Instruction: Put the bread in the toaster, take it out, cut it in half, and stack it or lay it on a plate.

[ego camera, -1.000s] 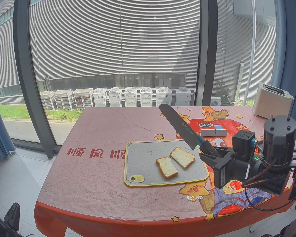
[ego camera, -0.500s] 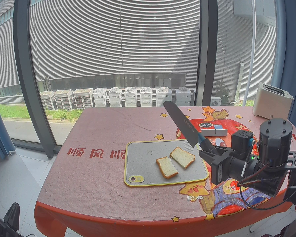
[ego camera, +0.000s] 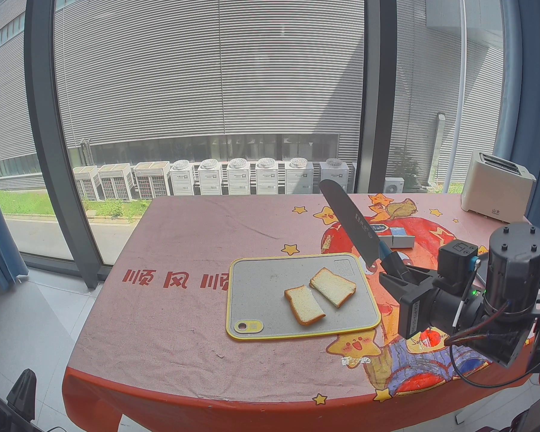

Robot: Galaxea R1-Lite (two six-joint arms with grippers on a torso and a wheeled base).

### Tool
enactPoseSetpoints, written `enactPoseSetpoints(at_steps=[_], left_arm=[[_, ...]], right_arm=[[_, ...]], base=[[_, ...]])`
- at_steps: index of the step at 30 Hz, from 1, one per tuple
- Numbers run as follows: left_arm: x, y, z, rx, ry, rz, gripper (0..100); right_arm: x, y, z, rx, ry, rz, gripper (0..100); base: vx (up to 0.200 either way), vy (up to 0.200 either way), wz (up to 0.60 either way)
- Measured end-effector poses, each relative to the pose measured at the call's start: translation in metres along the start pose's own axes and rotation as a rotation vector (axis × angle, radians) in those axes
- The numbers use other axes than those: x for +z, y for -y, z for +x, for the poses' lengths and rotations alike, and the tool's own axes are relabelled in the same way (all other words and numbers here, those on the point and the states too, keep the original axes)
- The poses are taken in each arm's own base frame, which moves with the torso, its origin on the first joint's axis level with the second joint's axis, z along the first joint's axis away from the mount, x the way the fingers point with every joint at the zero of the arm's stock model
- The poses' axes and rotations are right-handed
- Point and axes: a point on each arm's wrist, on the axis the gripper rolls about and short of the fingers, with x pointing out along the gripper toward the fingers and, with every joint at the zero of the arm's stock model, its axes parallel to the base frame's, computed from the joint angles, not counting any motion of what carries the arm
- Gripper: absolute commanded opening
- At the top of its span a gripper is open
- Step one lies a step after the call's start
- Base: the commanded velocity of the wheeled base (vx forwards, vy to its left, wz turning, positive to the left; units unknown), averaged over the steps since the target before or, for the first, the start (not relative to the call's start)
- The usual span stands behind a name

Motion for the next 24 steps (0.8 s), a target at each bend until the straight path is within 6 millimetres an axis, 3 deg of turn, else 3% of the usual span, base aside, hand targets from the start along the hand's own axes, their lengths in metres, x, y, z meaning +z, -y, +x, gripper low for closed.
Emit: enactPoseSetpoints(at_steps=[24], left_arm=[[0.0, 0.0, 0.0, 0.0, -0.002, 0.001, 0]], right_arm=[[0.002, 0.015, -0.002, -0.034, 0.013, 0.06, 0]], base=[[0.0, 0.0, 0.0]])
